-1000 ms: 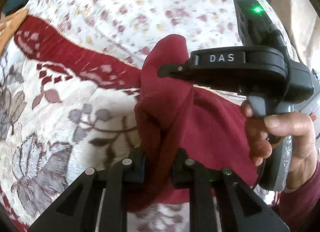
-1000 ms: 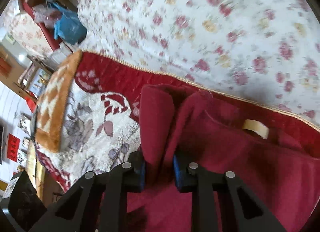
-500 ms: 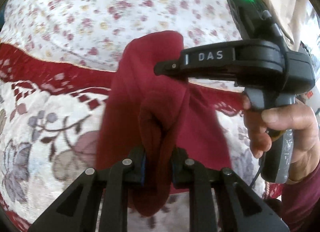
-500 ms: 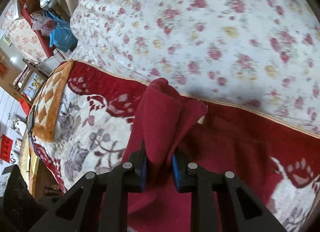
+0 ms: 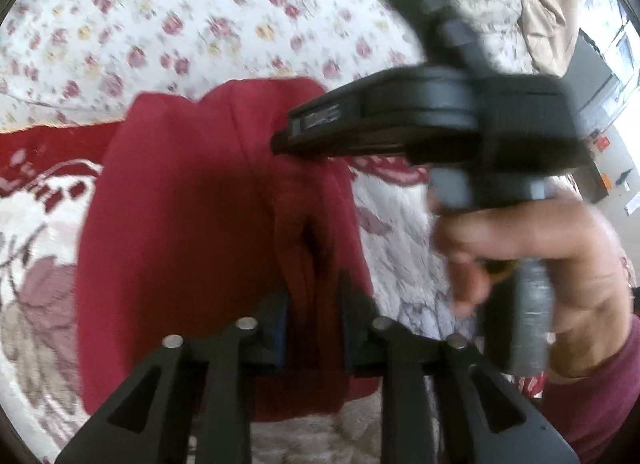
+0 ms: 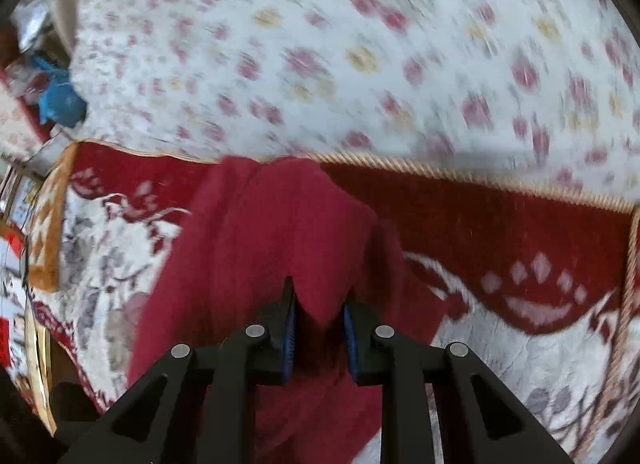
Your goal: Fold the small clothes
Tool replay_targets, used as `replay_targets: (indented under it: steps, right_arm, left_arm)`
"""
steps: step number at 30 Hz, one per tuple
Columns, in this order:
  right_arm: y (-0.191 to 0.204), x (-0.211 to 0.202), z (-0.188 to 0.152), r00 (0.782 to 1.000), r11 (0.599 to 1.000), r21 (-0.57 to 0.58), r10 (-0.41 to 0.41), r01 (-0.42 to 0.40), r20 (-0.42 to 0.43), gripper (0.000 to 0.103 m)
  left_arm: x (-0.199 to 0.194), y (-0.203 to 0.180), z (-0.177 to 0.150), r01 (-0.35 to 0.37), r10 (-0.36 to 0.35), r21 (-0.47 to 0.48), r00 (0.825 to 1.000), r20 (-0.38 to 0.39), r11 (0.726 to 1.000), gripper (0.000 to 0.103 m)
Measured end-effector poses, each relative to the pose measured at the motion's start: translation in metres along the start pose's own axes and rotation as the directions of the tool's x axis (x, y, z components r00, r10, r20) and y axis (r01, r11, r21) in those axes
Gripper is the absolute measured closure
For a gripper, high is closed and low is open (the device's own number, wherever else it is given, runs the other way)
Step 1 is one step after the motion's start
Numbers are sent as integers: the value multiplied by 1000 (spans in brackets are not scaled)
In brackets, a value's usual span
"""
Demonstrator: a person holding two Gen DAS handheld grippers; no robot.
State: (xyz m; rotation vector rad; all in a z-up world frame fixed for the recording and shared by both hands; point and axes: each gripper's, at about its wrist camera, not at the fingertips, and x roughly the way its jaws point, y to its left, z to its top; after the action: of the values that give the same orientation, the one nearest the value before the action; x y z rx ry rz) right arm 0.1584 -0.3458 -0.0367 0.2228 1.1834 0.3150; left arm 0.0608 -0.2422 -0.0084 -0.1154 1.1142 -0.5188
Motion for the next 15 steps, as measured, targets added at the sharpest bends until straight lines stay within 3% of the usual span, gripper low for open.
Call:
replay_targets:
  steps: [2,3,6,8,11,13,15]
  right_arm:
    - [-12,8,-6,1000,998,57,19,-20,14,77]
    - [-18,5,-8,999,995,94,32,-35,36,67]
    - [-29,-16,-16,996,983,168,58,-68,63,55]
    - [-21,-39,-30,995,989,134,45,-58,93,48]
    - [1,-67,-54,988,993,66,87,-96,128,46]
    - [18,-75,-69,985,993,36,106,-112,136,37]
    - [32,-73,-86,987,995,16,101,-103,126,35]
  left_arm:
    - [-1,-1,-3,50,-50,7,999,-23,999,43]
    - [-7,0,-6,74,-74,22,997,-28,997,39]
    - [-39,6,-18,47,-47,87,999,3,995,37]
    - [-64,19,-23,-7,2,111,999,53,994,34]
    - [-82,47,-25,-118,107,95,987,120,988,32]
    - [-82,69,-22,-193,184,58,974,129,980,32]
    - [-81,88,-26,-233,229,12,965,128,972,32]
